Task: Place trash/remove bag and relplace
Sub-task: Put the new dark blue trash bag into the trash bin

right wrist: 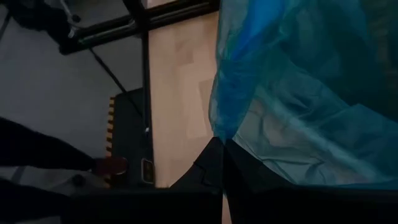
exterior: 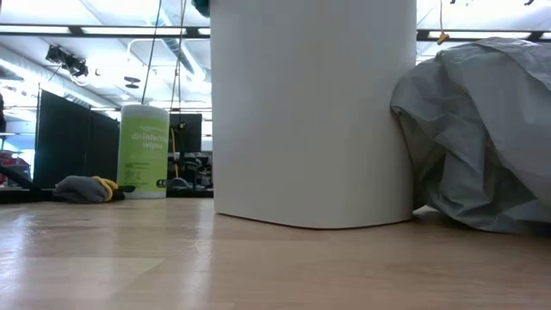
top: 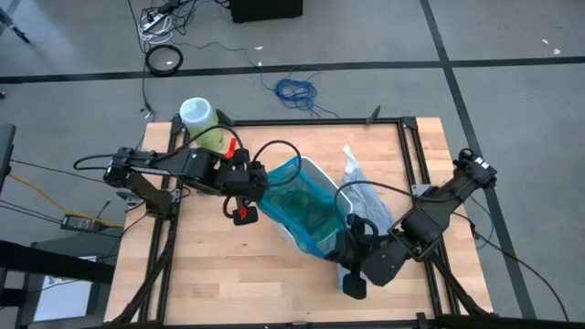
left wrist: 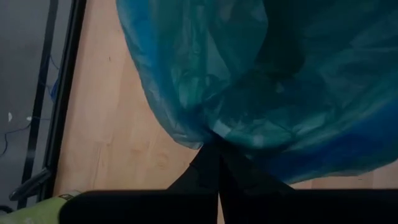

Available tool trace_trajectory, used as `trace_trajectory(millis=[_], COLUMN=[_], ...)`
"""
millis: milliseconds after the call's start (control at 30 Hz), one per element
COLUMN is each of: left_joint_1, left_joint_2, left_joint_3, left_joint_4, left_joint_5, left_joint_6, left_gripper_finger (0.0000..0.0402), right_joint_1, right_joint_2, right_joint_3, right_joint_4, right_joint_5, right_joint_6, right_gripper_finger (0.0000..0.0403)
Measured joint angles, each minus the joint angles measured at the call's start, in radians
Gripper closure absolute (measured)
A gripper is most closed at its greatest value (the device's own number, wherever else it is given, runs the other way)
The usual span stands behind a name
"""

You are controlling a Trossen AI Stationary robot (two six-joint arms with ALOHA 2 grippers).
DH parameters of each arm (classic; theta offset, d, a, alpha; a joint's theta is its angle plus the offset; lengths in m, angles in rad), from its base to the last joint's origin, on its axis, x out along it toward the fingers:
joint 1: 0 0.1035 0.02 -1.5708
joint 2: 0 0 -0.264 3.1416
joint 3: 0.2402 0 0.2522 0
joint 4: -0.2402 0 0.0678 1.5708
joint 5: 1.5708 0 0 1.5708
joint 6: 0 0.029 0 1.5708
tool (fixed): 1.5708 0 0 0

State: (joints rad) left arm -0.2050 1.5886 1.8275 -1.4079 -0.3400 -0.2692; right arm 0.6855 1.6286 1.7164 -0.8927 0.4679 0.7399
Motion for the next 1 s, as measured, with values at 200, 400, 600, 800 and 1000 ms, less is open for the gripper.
trace_trajectory(millis=[200, 400, 600, 800, 1000], left_joint_1=[-0.008, -0.007, -0.008, -0.011, -0.011], left_joint_2=[0.007, 0.012, 0.013, 0.013, 0.012], left_joint_3=[0.000, -0.050, -0.119, -0.121, -0.113], left_joint_4=[-0.014, 0.016, 0.070, 0.078, 0.077], left_joint_5=[-0.001, -0.007, -0.007, -0.007, -0.045], left_joint_6=[-0.001, 0.010, 0.029, 0.030, 0.032], left_gripper_finger=[0.0400, 0.0400, 0.0400, 0.0400, 0.0400], right_joint_1=[0.022, 0.021, 0.018, 0.018, 0.004], right_joint_2=[0.015, 0.015, 0.022, 0.021, 0.022], right_joint_3=[0.000, 0.000, 0.000, 0.000, 0.000], right_joint_4=[-0.006, -0.089, -0.101, -0.108, -0.169], right_joint_5=[-0.022, 0.071, 0.047, 0.032, -0.056], right_joint_6=[-0.004, 0.105, 0.112, 0.132, 0.163], right_gripper_finger=[0.0403, 0.0403, 0.0403, 0.0401, 0.0372])
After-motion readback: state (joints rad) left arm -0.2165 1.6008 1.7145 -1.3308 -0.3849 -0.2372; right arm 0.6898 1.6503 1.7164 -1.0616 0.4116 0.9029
